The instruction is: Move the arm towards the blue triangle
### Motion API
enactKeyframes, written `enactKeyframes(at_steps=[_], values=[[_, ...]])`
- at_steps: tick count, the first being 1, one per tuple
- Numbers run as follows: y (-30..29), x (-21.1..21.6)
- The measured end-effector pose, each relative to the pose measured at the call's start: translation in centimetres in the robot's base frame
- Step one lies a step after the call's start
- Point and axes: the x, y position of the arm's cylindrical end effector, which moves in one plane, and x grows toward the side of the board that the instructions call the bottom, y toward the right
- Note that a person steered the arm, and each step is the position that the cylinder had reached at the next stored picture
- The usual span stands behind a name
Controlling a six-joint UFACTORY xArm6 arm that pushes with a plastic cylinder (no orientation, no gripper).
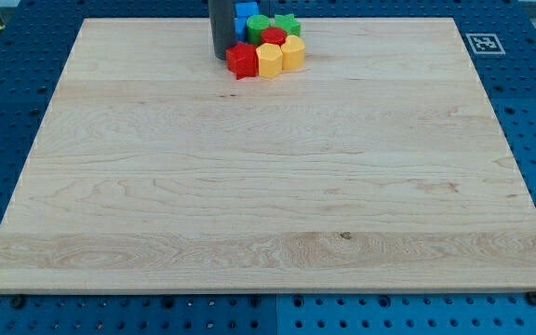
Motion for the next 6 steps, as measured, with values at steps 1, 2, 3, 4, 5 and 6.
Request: enactKeyframes(at_steps=[1, 2, 3, 4, 5, 6], values=[[-5.1, -1.8], [-8.6, -5.4], [-7.9, -7.9], [-7.8, -8.1], [-7.6, -8.1], [-6.3, -8.0]])
